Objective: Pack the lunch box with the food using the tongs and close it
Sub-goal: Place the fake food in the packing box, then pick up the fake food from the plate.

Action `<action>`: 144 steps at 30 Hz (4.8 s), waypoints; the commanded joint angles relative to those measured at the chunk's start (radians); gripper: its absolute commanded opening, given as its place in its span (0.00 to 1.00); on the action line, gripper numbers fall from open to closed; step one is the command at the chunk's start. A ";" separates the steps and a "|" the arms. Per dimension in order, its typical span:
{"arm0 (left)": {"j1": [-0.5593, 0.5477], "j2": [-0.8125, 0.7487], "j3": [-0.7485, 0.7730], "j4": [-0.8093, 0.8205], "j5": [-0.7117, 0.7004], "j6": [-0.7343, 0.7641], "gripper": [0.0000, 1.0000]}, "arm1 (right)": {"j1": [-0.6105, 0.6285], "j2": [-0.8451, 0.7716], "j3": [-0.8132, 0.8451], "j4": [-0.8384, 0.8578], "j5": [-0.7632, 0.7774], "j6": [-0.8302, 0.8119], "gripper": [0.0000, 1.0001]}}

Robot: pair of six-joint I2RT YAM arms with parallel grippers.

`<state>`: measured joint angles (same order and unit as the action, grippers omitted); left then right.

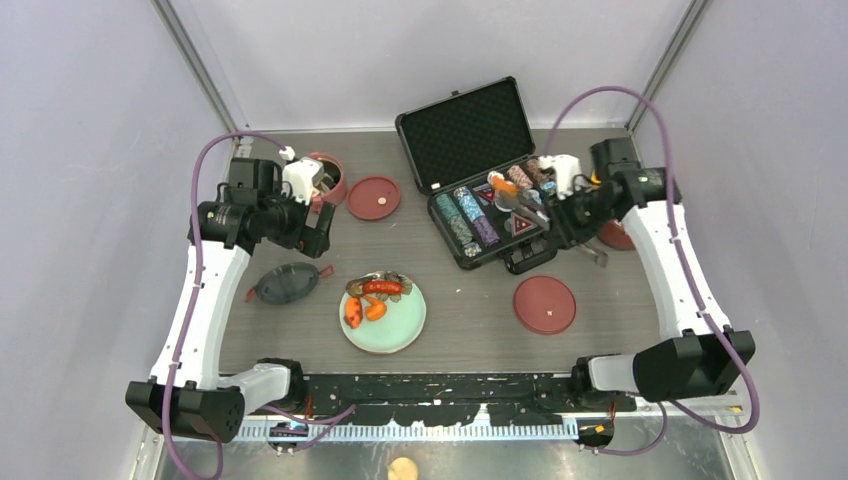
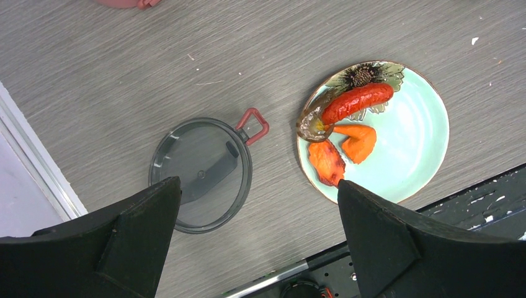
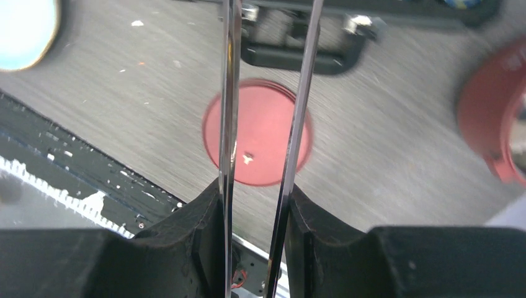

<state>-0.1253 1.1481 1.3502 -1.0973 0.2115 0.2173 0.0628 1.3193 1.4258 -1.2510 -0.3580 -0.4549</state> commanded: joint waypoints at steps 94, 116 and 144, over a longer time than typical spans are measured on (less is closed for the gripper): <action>-0.005 -0.004 -0.013 -0.019 0.072 0.004 1.00 | 0.822 0.385 0.037 0.237 0.180 -0.121 0.50; -0.006 0.006 -0.010 -0.012 0.069 0.006 1.00 | 0.844 0.457 0.065 0.203 0.182 -0.146 0.34; -0.005 0.012 -0.010 -0.013 0.075 -0.009 1.00 | 0.713 0.157 0.014 0.120 0.056 -0.008 0.02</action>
<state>-0.1253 1.1591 1.3361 -1.1187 0.2810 0.2165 0.8165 1.5394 1.4117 -1.1347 -0.2138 -0.5011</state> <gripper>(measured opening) 0.996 0.350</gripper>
